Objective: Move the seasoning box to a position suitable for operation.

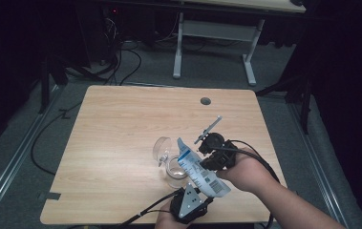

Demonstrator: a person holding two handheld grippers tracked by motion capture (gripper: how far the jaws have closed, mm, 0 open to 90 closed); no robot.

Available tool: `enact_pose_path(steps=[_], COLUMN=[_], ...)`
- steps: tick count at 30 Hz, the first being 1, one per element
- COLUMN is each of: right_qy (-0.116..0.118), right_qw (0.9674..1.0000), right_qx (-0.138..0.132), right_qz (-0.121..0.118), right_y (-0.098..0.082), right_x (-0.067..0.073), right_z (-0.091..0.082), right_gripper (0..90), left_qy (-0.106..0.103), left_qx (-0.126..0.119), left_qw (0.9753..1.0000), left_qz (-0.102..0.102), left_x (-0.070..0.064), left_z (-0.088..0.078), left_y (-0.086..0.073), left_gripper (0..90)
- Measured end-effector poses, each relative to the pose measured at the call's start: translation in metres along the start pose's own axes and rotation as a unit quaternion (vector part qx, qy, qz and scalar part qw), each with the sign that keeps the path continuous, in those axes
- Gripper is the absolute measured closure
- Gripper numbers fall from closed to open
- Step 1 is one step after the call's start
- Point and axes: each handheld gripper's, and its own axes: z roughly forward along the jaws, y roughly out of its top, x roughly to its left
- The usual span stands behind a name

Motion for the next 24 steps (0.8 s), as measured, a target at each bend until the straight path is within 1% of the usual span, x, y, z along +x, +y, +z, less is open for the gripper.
enact_pose_path(steps=[3,7,14,24], right_qy=[0.001,-0.002,-0.005,-0.009], right_qw=[1.0000,0.9999,0.9999,0.9997], right_qx=[-0.002,0.004,0.004,0.004], right_qz=[-0.004,-0.012,-0.016,-0.021], right_y=[0.003,0.007,0.010,0.013], right_x=[0.000,0.001,0.001,0.002], right_z=[0.001,0.004,0.005,0.006], right_gripper=[90.0,90.0,90.0,90.0], left_qy=[-0.003,-0.006,-0.010,-0.011], left_qx=[-0.001,0.000,-0.002,-0.004], left_qw=[1.0000,1.0000,0.9999,0.9998], left_qz=[-0.003,-0.007,-0.013,-0.015], left_x=[0.001,0.002,0.003,0.003], left_z=[-0.001,0.000,-0.001,-0.002], left_y=[0.001,0.000,0.002,0.004], left_gripper=[62.0,62.0,61.8,61.7])
